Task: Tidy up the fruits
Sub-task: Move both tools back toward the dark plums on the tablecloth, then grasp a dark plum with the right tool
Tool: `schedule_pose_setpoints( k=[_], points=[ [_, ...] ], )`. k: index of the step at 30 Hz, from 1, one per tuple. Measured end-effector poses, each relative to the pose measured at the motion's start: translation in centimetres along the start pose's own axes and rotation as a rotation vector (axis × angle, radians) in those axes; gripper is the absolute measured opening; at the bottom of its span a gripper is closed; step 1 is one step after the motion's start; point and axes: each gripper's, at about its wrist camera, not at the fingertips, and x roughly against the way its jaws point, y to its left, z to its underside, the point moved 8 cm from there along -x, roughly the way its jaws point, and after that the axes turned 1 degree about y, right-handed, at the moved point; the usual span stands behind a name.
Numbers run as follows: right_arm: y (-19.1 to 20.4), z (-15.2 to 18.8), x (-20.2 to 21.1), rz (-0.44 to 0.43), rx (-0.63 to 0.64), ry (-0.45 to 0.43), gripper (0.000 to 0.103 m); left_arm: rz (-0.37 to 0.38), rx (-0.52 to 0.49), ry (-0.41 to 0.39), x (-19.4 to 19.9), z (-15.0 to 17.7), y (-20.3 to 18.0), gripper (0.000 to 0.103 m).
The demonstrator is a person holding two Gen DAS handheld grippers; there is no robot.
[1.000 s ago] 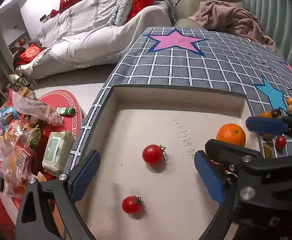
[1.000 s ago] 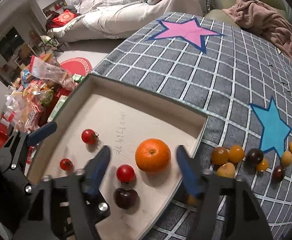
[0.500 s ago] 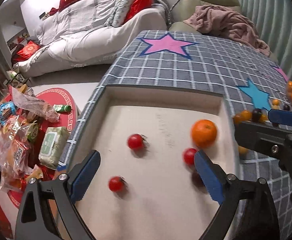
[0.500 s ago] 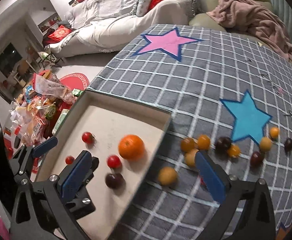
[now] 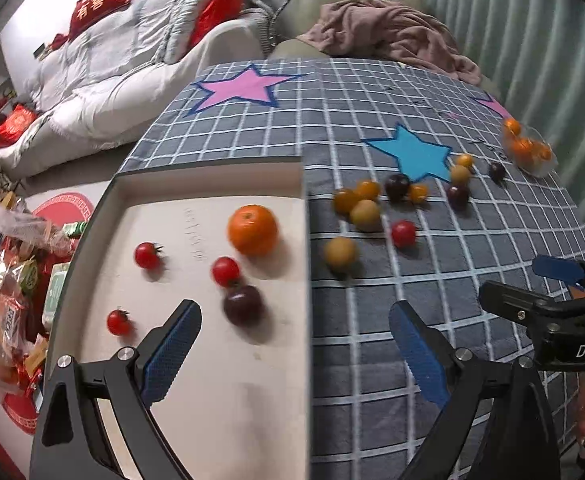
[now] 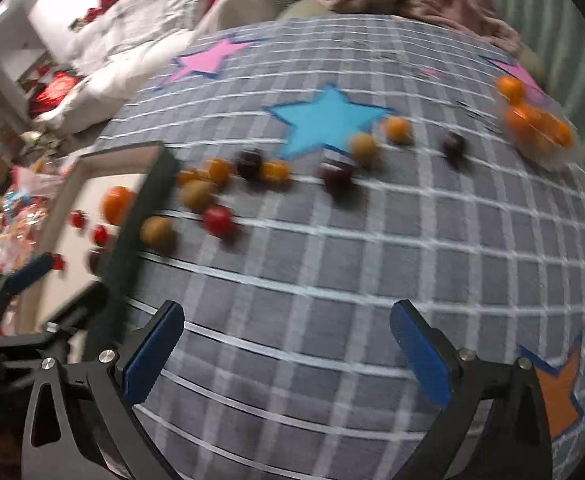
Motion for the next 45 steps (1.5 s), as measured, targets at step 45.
schedule_pose_setpoints(
  k=[45],
  points=[
    [-12.6,-8.2,-3.6,0.139,-0.081,-0.054,0.101,0.053,-0.115,0.058,-7.7,-6.8,-13.7,0.096]
  ],
)
